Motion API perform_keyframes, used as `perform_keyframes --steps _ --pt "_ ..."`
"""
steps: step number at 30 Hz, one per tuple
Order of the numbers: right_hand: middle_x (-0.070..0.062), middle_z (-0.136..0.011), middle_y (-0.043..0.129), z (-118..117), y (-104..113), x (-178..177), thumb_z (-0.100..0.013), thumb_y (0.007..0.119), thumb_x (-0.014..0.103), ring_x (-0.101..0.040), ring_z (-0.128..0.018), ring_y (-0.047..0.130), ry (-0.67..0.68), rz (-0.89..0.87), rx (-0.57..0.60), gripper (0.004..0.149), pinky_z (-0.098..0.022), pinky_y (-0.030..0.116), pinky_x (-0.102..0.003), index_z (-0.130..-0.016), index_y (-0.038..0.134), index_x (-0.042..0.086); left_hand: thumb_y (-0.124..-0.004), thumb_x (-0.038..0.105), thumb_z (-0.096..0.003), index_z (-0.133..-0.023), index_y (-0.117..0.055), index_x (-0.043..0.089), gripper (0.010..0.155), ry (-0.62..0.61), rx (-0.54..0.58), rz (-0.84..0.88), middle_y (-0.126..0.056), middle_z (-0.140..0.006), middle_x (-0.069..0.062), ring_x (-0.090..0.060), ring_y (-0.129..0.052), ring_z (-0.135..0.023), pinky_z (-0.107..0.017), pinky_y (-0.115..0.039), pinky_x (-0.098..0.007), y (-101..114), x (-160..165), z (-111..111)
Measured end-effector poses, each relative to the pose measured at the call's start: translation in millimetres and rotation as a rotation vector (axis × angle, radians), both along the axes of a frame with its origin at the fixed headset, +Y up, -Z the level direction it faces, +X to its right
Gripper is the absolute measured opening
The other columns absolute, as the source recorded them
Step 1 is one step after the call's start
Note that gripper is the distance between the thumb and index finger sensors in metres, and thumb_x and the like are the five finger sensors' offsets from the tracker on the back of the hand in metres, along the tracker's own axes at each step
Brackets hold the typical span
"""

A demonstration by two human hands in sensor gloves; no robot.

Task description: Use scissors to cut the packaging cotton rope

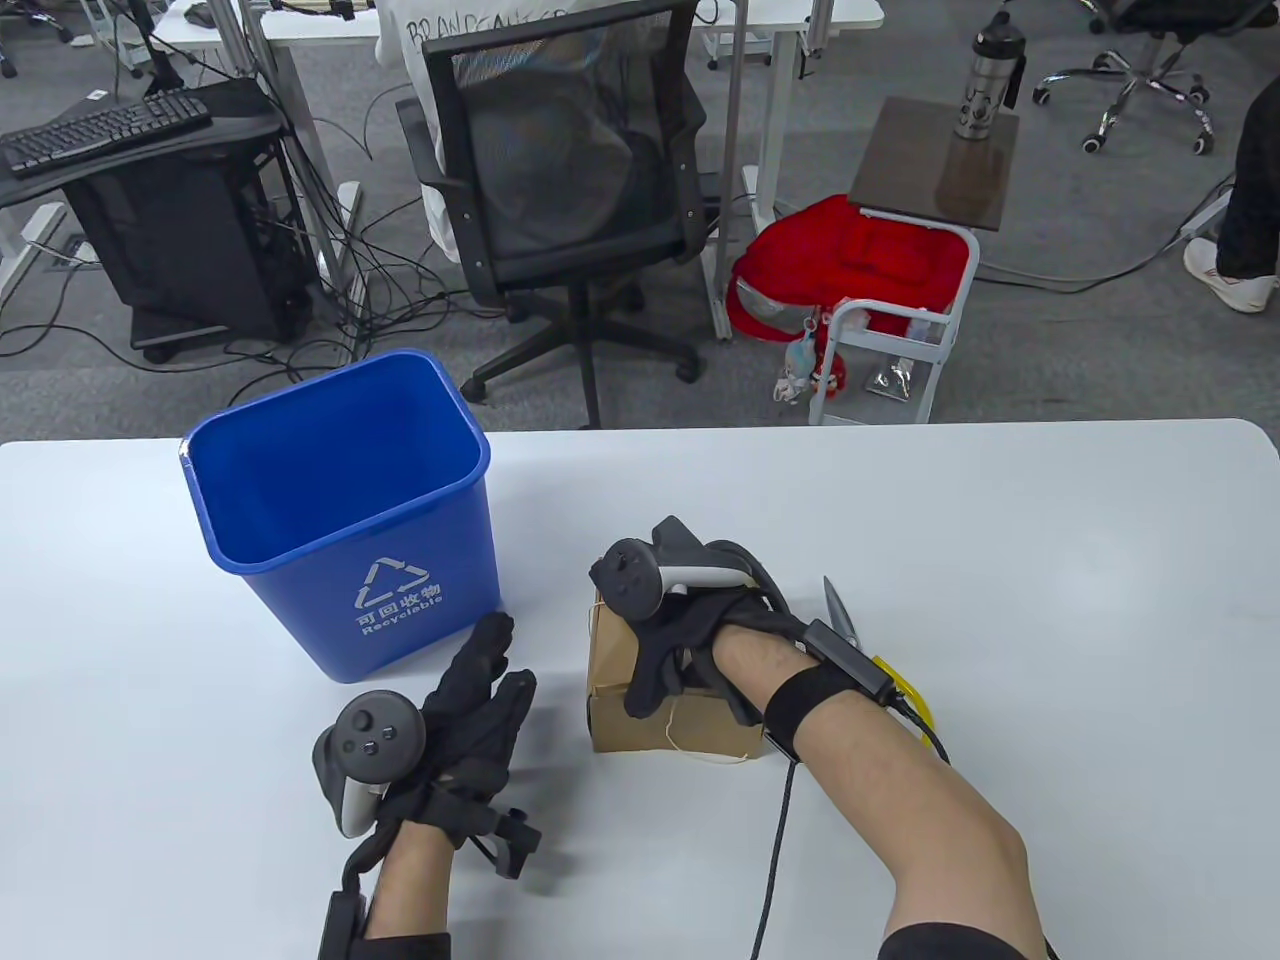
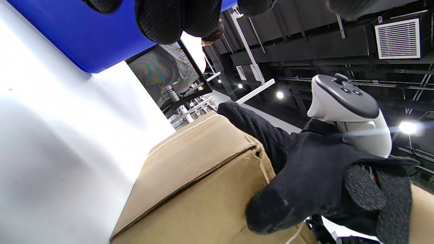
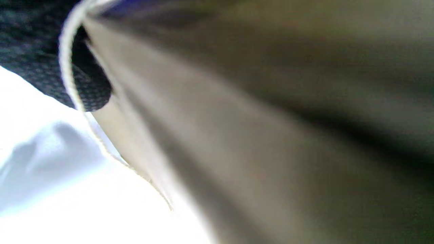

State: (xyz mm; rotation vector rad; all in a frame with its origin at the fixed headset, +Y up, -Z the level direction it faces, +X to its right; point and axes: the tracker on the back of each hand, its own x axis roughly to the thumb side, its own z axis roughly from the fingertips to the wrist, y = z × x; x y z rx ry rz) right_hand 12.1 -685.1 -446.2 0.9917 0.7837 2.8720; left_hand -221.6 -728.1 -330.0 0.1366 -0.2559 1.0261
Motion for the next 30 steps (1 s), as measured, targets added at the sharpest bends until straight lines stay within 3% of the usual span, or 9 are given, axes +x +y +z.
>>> perform_keyframes --steps 5,9,13,16,23,30 --pt "-0.038 -0.112 0.022 7 10 6 -0.027 0.102 0.065 -0.061 -0.1 0.037 -0.005 -0.033 0.034 0.136 -0.07 0.033 -0.083 -0.11 0.009 0.012 -0.062 0.055 -0.0586 -0.117 -0.036 0.02 0.073 0.019 0.022 0.012 -0.046 -0.113 -0.03 -0.057 -0.059 -0.099 -0.066 -0.047 -0.075 6 -4 1" --pt "-0.039 -0.112 0.023 18 38 11 -0.027 0.101 0.066 -0.061 -0.1 0.038 -0.014 -0.068 0.076 0.135 -0.07 0.034 -0.084 -0.111 0.01 0.012 -0.061 0.055 -0.0586 -0.117 -0.036 0.02 0.073 0.029 0.018 0.035 -0.046 -0.113 -0.03 -0.057 -0.059 -0.099 -0.066 -0.047 -0.076 5 -7 1" --pt "-0.04 -0.112 0.024 45 72 11 -0.027 0.101 0.067 -0.062 -0.1 0.038 -0.009 -0.07 0.118 0.135 -0.068 0.034 -0.086 -0.111 0.011 0.011 -0.061 0.055 -0.0587 -0.117 -0.036 0.02 0.073 0.036 0.005 0.056 -0.046 -0.113 -0.03 -0.057 -0.058 -0.099 -0.066 -0.046 -0.075 0 -9 -1" --pt "-0.04 -0.112 0.024 66 83 7 -0.027 0.1 0.068 -0.063 -0.099 0.039 0.0 -0.044 0.158 0.135 -0.067 0.034 -0.087 -0.111 0.011 0.011 -0.061 0.054 -0.0586 -0.117 -0.036 0.02 0.073 0.044 0.001 0.073 -0.046 -0.113 -0.03 -0.057 -0.058 -0.099 -0.066 -0.047 -0.076 -2 -11 -1" --pt "-0.041 -0.111 0.025 96 67 -3 -0.027 0.099 0.069 -0.063 -0.098 0.041 0.004 -0.028 0.165 0.135 -0.064 0.036 -0.089 -0.111 0.012 0.009 -0.061 0.055 -0.0587 -0.117 -0.036 0.02 0.072 0.039 -0.007 0.107 -0.045 -0.113 -0.03 -0.057 -0.058 -0.099 -0.066 -0.047 -0.075 -3 -9 -1" --pt "-0.042 -0.111 0.025 104 35 -16 -0.027 0.099 0.069 -0.064 -0.098 0.041 0.017 0.002 0.117 0.135 -0.063 0.036 -0.089 -0.11 0.012 0.009 -0.061 0.055 -0.0588 -0.117 -0.036 0.02 0.073 0.033 -0.007 0.123 -0.045 -0.113 -0.031 -0.058 -0.058 -0.099 -0.066 -0.047 -0.075 -4 -8 -2"
